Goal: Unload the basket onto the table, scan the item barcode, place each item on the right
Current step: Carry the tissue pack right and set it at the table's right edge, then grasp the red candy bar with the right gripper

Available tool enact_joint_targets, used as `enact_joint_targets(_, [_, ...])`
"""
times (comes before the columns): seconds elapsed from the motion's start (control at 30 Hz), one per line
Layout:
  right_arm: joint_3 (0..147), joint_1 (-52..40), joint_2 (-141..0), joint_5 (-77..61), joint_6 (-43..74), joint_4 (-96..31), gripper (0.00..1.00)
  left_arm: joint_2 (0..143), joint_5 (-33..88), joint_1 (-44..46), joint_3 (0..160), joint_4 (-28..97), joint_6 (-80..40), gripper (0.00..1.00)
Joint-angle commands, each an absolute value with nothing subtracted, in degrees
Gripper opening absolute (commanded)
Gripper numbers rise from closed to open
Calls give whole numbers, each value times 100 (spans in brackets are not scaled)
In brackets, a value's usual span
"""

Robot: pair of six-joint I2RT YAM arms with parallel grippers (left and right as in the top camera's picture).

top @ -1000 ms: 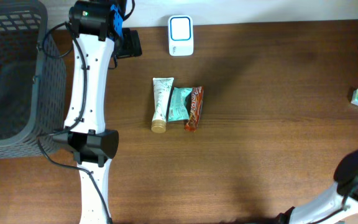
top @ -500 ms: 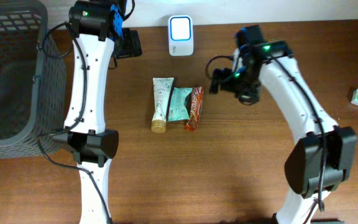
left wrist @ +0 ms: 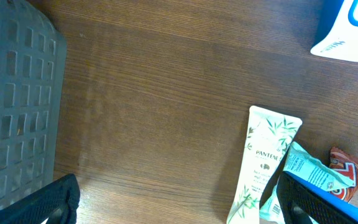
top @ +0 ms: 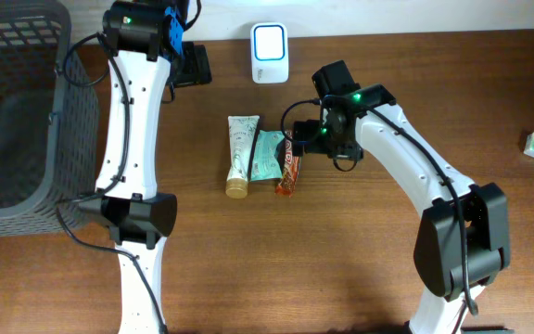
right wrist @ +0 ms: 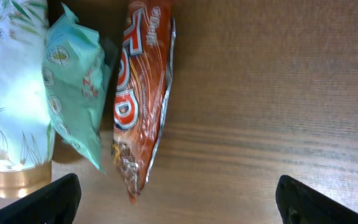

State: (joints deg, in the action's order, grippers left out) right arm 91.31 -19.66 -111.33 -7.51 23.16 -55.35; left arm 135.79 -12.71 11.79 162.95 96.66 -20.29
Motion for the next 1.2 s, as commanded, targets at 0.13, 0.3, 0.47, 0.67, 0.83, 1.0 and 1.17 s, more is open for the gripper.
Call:
enact_joint_targets(0.13, [8884, -1992, -11107, -722, 2770, -4886, 99, 13531, -1332, 1199, 16278, 9671, -1942, 99])
enact_joint_targets(0.3, [8075, -1992, -11109, -727, 3323, -3920, 85, 13531, -1330, 1199, 16278, 9671, -1944, 99])
enact_joint_targets(0.47, [7288, -1999, -11118, -1210, 3570, -2668, 85, 13531, -1330, 1199, 16278, 9671, -1942, 99])
enact_joint_targets(0.67, [7091, -2053, -11301, -1330, 3695, -2248, 79, 13531, -1332, 1199, 16278, 9673, -1944, 99])
enact_joint_targets(0.83, [7091, -2222, -11716, -1584, 3695, -1831, 75, 13531, -1332, 1184, 16278, 9671, -1942, 99])
enact_joint_targets(1.0, [7094, -2029, -11714, -1590, 3693, -1857, 36, 13531, -1332, 1199, 16278, 9673, -1944, 99])
enact_joint_targets(1.17, [7133, -1649, -11598, -2477, 3629, -1857, 4, 13531, -1330, 1199, 16278, 9673, -1944, 99])
